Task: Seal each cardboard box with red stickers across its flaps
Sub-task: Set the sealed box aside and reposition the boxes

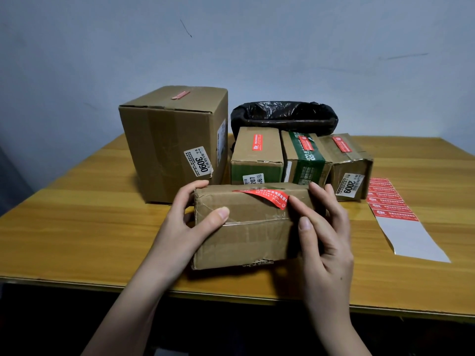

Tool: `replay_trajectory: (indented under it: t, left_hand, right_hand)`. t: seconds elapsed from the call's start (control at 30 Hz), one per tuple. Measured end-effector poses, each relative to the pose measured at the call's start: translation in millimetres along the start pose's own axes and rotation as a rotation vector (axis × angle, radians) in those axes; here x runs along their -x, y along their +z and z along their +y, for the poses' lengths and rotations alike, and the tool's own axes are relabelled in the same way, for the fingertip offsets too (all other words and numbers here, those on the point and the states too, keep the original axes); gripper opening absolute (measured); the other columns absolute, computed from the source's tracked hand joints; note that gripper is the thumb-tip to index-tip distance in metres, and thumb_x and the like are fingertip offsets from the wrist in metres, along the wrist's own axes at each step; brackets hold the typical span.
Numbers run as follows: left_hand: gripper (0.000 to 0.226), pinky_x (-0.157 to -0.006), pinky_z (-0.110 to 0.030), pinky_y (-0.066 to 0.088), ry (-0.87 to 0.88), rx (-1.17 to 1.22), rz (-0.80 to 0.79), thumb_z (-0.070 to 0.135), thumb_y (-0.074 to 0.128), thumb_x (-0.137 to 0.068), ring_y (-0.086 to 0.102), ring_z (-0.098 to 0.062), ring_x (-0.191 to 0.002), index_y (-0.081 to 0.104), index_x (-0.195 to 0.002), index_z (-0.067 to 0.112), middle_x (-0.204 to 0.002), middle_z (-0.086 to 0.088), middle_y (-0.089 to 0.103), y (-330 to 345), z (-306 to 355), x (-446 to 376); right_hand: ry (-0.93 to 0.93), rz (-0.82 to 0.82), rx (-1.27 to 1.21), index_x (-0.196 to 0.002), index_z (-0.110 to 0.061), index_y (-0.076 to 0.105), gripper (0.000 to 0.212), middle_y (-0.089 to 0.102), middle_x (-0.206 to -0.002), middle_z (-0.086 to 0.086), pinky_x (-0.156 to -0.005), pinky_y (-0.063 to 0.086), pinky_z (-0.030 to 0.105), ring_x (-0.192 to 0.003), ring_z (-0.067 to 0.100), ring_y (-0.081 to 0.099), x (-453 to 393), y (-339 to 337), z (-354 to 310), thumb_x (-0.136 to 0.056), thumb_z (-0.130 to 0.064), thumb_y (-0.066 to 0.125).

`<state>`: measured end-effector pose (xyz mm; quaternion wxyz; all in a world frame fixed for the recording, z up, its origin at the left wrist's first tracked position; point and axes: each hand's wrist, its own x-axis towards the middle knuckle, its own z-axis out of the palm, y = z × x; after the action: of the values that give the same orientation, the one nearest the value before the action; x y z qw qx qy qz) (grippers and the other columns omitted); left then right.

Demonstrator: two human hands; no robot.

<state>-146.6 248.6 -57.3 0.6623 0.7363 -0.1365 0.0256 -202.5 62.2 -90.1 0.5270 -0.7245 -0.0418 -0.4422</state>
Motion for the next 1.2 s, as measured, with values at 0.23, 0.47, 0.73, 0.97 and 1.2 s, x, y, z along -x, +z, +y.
replay_trajectory:
  t: [0.23, 0.47, 0.73, 0.97, 1.2]
  left_hand:
    - [0.071, -0.068, -0.011, 0.049, 0.006, -0.011, 0.001, 0.061, 0.067, -0.052, 0.061, 0.002, -0.096, 0.052, -0.119, 0.044, -0.113, 0.013, 0.062, 0.2, 0.5, -0.9]
    - [0.072, -0.067, -0.010, 0.048, 0.004, -0.009, 0.000, 0.061, 0.067, -0.052, 0.061, 0.001, -0.096, 0.052, -0.119, 0.042, -0.114, 0.012, 0.061, -0.6, 0.3, -0.7]
    - [0.070, -0.068, -0.010, 0.048, 0.006, -0.014, 0.000, 0.062, 0.067, -0.053, 0.060, -0.005, -0.102, 0.052, -0.119, 0.044, -0.116, 0.012, 0.061, -0.7, -1.4, -1.6]
    - [0.072, -0.068, -0.010, 0.048, 0.009, -0.022, -0.001, 0.062, 0.066, -0.053, 0.059, -0.003, -0.102, 0.051, -0.121, 0.043, -0.116, 0.013, 0.060, 0.0, -0.9, -1.6]
    - [0.071, -0.069, -0.009, 0.048, 0.020, -0.029, -0.007, 0.062, 0.067, -0.053, 0.059, -0.001, -0.101, 0.051, -0.120, 0.044, -0.115, 0.016, 0.060, -1.3, -0.4, -0.7]
  right_hand:
    - [0.059, -0.003, -0.092, -0.113, -0.021, 0.068, 0.028, 0.051, -0.139, -0.006, -0.114, 0.028, 0.027, -0.141, 0.009, 0.033, -0.3, -3.9, -1.4, -0.097, -0.016, 0.046]
    - [0.025, 0.009, -0.060, -0.119, -0.020, 0.064, 0.031, 0.052, -0.138, -0.002, -0.113, 0.027, 0.020, -0.140, 0.010, 0.035, -1.2, -0.8, -1.8, -0.097, -0.012, 0.045]
    - [-0.039, 0.021, 0.021, -0.120, -0.018, 0.063, 0.031, 0.048, -0.140, 0.004, -0.115, 0.026, 0.028, -0.142, 0.016, 0.032, 1.1, 1.4, 1.9, -0.096, -0.020, 0.043]
    - [-0.058, 0.020, 0.066, -0.120, -0.018, 0.064, 0.031, 0.047, -0.141, 0.005, -0.116, 0.025, 0.027, -0.143, 0.018, 0.030, 2.4, 1.9, 2.5, -0.096, -0.020, 0.043]
    - [-0.025, 0.009, 0.008, -0.117, -0.018, 0.066, 0.032, 0.048, -0.141, 0.002, -0.115, 0.026, 0.028, -0.143, 0.016, 0.031, 2.4, -0.8, 1.1, -0.096, -0.022, 0.042]
